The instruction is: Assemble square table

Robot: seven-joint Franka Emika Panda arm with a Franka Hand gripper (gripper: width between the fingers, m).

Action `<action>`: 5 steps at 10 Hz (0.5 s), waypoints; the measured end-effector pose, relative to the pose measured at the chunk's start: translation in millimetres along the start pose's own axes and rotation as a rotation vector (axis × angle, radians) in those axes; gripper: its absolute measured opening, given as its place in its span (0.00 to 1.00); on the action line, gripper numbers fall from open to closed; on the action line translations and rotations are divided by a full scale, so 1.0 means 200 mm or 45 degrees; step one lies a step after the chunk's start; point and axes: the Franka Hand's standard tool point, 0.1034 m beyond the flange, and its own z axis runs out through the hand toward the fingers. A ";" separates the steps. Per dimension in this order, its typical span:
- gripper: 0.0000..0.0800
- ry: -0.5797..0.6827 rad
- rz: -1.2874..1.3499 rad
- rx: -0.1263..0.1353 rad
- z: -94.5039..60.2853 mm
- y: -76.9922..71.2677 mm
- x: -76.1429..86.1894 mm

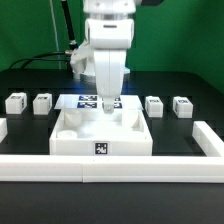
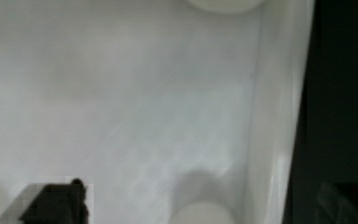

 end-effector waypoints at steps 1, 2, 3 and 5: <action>0.81 0.005 0.011 0.015 0.04 -0.02 -0.02; 0.81 0.011 0.023 0.024 0.09 -0.04 -0.03; 0.81 0.014 0.028 0.026 0.10 -0.04 -0.05; 0.66 0.014 0.036 0.026 0.10 -0.04 -0.05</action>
Offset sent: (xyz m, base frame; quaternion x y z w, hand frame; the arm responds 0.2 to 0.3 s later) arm 0.0000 0.0000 0.0000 0.0000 0.0000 0.0000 1.0000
